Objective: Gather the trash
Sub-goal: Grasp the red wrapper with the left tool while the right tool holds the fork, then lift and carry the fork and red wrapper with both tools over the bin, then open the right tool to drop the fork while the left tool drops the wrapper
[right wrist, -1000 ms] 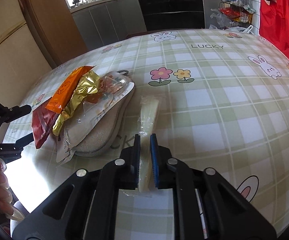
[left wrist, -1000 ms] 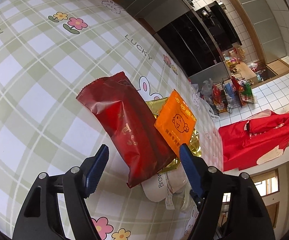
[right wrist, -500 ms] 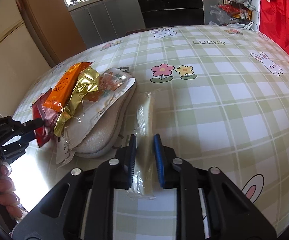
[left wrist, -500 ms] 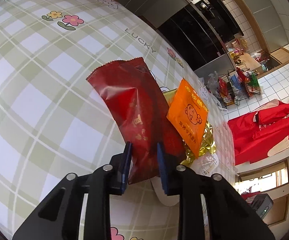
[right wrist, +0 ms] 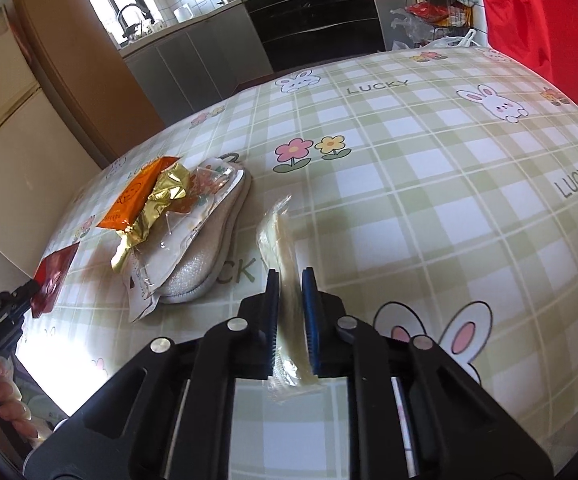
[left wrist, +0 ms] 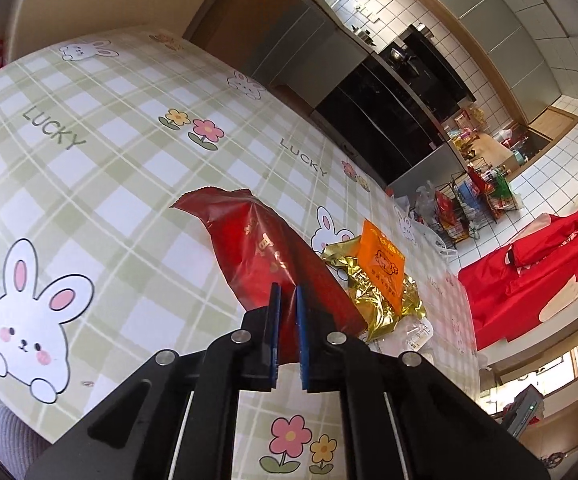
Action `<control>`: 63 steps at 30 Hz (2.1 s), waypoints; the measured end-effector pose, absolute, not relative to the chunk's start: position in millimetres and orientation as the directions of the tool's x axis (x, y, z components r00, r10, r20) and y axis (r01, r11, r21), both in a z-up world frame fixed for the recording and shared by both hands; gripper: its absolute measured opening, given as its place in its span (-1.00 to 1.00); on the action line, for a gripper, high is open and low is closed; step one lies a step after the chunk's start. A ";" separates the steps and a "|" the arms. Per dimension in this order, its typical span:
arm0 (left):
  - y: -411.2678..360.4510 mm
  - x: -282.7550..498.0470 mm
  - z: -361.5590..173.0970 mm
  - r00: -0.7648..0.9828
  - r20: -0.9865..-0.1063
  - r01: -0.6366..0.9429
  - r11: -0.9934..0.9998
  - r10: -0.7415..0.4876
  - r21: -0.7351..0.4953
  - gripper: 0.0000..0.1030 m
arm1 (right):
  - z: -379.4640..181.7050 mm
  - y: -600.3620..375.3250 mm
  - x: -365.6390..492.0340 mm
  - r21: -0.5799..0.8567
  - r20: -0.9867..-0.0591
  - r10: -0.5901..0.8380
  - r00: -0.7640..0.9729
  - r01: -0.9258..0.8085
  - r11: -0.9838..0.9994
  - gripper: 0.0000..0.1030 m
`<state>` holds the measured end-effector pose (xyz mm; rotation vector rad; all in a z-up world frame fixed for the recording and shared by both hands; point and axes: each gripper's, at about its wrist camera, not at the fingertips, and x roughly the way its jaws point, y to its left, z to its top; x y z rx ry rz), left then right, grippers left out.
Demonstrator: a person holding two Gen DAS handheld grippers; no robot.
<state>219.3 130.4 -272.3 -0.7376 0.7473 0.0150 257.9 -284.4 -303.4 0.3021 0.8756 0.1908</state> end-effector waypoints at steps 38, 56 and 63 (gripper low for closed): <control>124.8 26.5 -126.2 0.892 -0.408 -0.051 0.852 -0.196 -0.522 -0.85 | -168.6 -238.5 63.8 0.330 -0.533 0.497 0.685 -0.373 0.867 -0.71; 131.2 20.0 -131.6 0.887 -0.419 -0.068 0.843 -0.194 -0.534 -0.85 | -182.1 -195.4 49.2 0.314 -0.579 0.576 0.578 -0.494 0.811 -0.71; 126.3 27.3 -139.8 0.873 -0.441 -0.064 0.846 -0.211 -0.530 -0.85 | -185.5 -195.8 51.4 0.341 -0.577 0.590 0.565 -0.490 0.802 -0.06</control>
